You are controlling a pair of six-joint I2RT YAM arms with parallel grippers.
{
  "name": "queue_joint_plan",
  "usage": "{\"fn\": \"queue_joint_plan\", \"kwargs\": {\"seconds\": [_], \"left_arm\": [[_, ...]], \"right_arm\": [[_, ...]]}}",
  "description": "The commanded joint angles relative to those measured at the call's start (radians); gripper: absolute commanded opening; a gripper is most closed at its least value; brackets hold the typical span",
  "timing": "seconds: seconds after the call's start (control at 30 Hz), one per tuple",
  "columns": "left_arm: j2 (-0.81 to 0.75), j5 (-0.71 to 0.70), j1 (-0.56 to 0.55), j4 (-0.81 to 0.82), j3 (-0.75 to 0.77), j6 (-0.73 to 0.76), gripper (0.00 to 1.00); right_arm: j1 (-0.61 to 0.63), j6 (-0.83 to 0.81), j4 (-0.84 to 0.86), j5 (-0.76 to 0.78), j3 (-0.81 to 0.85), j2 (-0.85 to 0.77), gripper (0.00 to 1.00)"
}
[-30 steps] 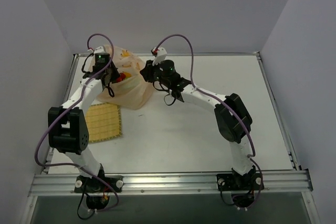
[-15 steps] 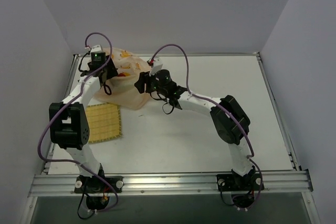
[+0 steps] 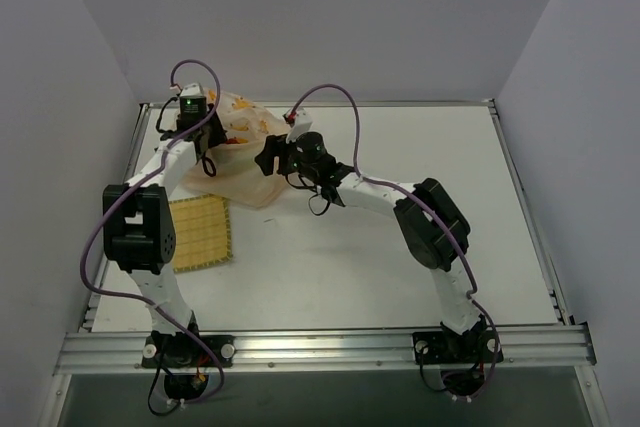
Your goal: Take the fake fruits out of the plastic bag
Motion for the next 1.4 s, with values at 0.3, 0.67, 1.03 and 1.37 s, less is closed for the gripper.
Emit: {"fn": "queue_joint_plan", "kwargs": {"seconds": [0.3, 0.67, 1.03, 1.37], "left_arm": [[-0.238, -0.018, -0.030, 0.052, -0.093, -0.031, 0.47], [-0.163, -0.046, -0.051, 0.015, -0.027, -0.008, 0.35], [-0.056, -0.139, -0.053, -0.011, 0.048, 0.075, 0.32], [-0.051, -0.191, -0.053, 0.015, 0.045, 0.108, 0.31]], "right_arm": [[-0.015, 0.015, 0.099, -0.020, -0.087, -0.072, 0.66], [-0.015, 0.011, 0.096, -0.026, -0.094, -0.089, 0.64], [-0.020, -0.001, 0.081, -0.026, -0.085, -0.088, 0.64], [-0.018, 0.004, 0.079, -0.026, -0.087, -0.075, 0.64]]}}
